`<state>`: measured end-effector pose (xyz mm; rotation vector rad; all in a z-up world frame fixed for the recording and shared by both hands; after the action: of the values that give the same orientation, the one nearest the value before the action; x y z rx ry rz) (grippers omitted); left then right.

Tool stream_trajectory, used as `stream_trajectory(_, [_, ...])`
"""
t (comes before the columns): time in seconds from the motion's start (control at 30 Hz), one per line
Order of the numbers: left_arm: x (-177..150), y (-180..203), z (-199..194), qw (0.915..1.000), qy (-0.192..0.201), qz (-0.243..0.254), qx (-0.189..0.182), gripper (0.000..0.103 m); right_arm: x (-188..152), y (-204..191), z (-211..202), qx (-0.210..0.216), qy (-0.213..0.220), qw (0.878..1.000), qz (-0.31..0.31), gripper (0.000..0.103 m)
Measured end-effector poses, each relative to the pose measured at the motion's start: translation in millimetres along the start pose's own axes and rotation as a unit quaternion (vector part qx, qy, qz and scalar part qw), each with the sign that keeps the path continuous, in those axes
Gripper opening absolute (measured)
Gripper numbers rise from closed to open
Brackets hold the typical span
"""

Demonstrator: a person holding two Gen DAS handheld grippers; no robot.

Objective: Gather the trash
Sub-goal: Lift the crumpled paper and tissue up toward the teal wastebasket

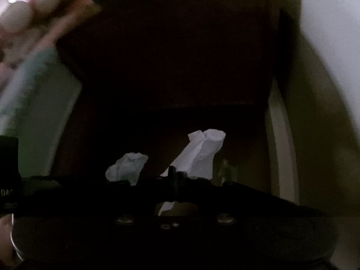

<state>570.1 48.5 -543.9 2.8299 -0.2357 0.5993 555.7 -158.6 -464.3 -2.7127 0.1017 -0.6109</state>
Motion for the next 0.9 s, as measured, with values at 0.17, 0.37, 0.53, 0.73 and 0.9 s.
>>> stream_trajectory(0.17, [41.4, 3.6, -76.3, 0.9995, 0.029, -0.007, -0.005, 0.018, 46.0, -36.1, -66.2, 0.026, 0.023, 0.999, -0.024, 0.0])
stream_trajectory(0.37, [89.0, 11.9, -161.8, 0.9979, 0.065, -0.001, -0.002, 0.018, 96.4, -81.6, -137.7, 0.043, 0.063, 0.995, -0.064, 0.0])
stream_trajectory(0.53, [132.1, 16.3, -230.7, 0.9944, 0.105, 0.014, 0.004, 0.018, 132.1, -115.9, -191.6, 0.048, 0.096, 0.99, -0.097, 0.0])
stream_trajectory(0.73, [184.2, 23.3, -296.1, 0.9871, 0.155, 0.033, 0.017, 0.018, 181.9, -154.6, -247.1, 0.044, 0.146, 0.978, -0.144, 0.0])
stream_trajectory(0.9, [236.3, 26.6, -345.2, 0.9759, 0.206, 0.065, 0.031, 0.018, 229.5, -189.8, -277.9, 0.043, 0.192, 0.963, -0.185, 0.0])
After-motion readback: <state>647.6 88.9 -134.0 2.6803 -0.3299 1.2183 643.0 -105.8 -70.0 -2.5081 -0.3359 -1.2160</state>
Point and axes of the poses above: each gripper's, at about its wrist camera, not at the fingertips, and z roughly the way its jaws point, y to its right, x to its top, the point moved 1 cm from there along z, roughly the way its jaws point, and after that the axes turned 9 degrees about z, right-handed, at the moved point
